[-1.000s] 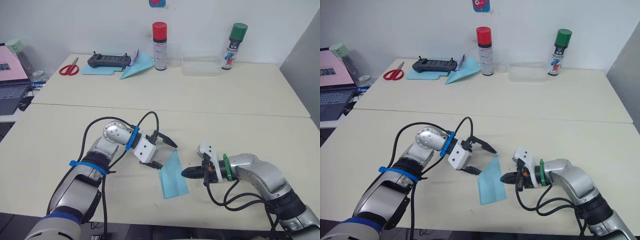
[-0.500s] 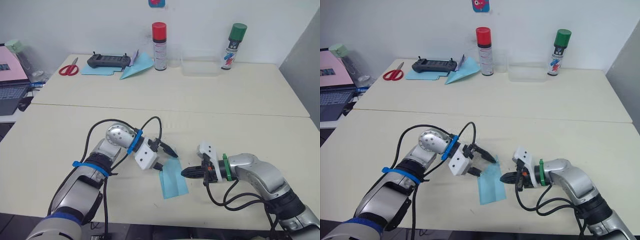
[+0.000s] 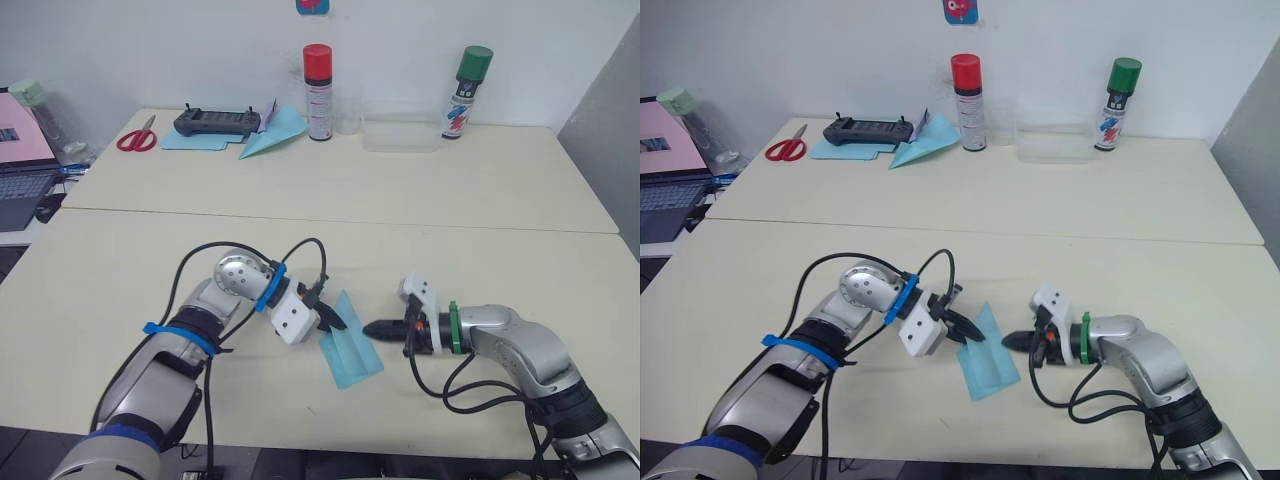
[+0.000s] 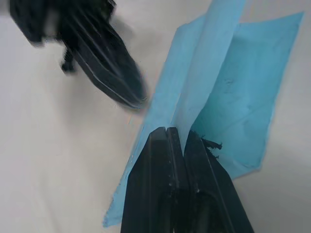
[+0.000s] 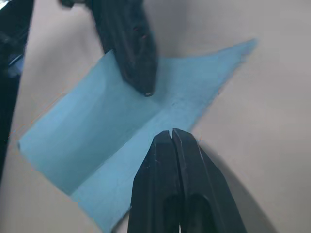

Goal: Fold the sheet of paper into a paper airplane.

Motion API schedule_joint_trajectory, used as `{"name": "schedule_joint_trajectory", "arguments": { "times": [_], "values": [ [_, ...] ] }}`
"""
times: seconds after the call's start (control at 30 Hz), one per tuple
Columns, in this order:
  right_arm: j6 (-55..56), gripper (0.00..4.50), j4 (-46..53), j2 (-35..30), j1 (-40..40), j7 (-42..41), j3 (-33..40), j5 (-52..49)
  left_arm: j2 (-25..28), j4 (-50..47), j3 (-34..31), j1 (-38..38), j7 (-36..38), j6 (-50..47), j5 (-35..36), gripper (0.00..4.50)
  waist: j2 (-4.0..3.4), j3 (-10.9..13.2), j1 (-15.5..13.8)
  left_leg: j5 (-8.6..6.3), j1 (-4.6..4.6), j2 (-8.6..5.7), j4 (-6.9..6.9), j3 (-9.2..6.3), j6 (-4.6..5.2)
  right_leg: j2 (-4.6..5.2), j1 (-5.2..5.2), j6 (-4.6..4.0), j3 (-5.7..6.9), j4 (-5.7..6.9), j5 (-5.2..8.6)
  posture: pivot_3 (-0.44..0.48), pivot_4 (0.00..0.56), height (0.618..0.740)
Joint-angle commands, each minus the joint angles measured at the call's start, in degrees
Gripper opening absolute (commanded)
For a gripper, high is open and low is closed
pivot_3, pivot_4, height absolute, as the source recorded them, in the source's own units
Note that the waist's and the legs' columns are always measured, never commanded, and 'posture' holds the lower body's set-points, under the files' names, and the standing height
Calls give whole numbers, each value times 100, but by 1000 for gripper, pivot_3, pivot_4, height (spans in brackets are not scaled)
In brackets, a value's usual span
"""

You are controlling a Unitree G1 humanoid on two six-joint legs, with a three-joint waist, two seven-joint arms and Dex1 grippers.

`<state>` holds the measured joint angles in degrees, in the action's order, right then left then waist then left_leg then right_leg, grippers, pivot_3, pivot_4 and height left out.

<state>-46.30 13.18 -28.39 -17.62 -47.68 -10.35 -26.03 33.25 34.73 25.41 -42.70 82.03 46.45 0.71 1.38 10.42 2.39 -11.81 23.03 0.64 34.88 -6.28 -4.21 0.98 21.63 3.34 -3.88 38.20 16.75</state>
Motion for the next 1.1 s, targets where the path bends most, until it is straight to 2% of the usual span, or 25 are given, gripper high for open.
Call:
{"name": "schedule_joint_trajectory", "arguments": {
  "times": [0.03, 0.13, 0.23, 0.3, 0.43, 0.57, 0.73, 0.83, 0.93, 1.03, 1.1],
  "values": [
    [66, 0, 376, 189, -148, 596, 691, -142, 658, -1253, -393, 170, -58, -1998, 40, 13, -2, 1, 22, 0, 0, 0, 0, 0, 0, 0, 2, 0, 1, 3, 0, 0, 150, 740],
    [138, 0, 606, 325, 46, 876, 747, -45, 1305, -2488, -578, 381, -23, -3772, -125, 13, -2, 4, 80, 0, 0, -3, -3, 2, 0, 4, 12, 2, -2, 35, 6, 0, 150, 740],
    [251, 0, 744, 467, 262, 1085, 614, 64, 1675, -3654, -638, 729, -57, -5266, -168, 13, -4, 6, 85, 0, 0, -2, -6, -2, 0, 3, 23, -16, 5, 64, 27, 0, 150, 740],
    [490, 0, 754, 416, 421, 1120, 385, 312, 1550, -4434, -589, 1005, -503, -6539, -366, 13, -21, 17, 73, 0, -1, -1, -7, -4, 0, 4, 25, -24, 8, 73, 36, 0, 150, 740],
    [753, 0, 763, 281, 496, 1130, 303, 541, 1148, -5427, -452, 1276, -1186, -8368, -591, 13, -18, 25, 81, 0, -1, -2, 0, -1, 0, 2, 27, -26, 4, 75, 38, 0, 150, 740],
    [923, 0, 694, 107, 496, 1101, 377, 631, 888, -5779, -112, 1334, -1747, -9076, -944, 13, -16, 26, 83, 1, -6, 0, 3, 0, -1, -2, 27, -26, 1, 78, 38, 0, 150, 740],
    [1025, 0, 592, -25, 519, 1071, 526, 625, 664, -5935, 180, 1357, -2092, -9062, -1011, 13, -16, 26, 70, 1, -5, 2, 3, 2, -1, -3, 26, -27, -2, 77, 38, 0, 150, 740],
    [1019, 0, 604, -95, 496, 1042, 624, 604, 717, -5916, 63, 1295, -2025, -8951, -818, 738, -16, 26, 65, 1, -6, 2, 2, 4, -1, -3, 26, -27, -3, 77, 37, 0, 150, 740],
    [1022, 0, 643, -205, 475, 956, 670, 608, 842, -5929, -211, 1219, -1843, -8848, -502, 1670, -16, 26, 58, 1, -6, 2, 2, 3, -1, -3, 26, -27, -3, 77, 37, 0, 150, 740],
    [978, 0, 819, -574, 502, 621, 715, 539, 1281, -6032, -770, 1199, -1278, -8682, 133, 2601, -14, 27, 59, 1, -6, 2, 2, 5, -1, -3, 27, -27, -4, 77, 37, 0, 150, 740],
    [1127, 0, 861, -905, 523, 325, 702, 588, 1597, -5768, -1191, 1100, -993, -8396, 458, 3220, -15, 29, 58, 1, -3, 3, 1, 6, -1, -2, 33, -28, -3, 77, 38, 0, 150, 740]
  ]
}}
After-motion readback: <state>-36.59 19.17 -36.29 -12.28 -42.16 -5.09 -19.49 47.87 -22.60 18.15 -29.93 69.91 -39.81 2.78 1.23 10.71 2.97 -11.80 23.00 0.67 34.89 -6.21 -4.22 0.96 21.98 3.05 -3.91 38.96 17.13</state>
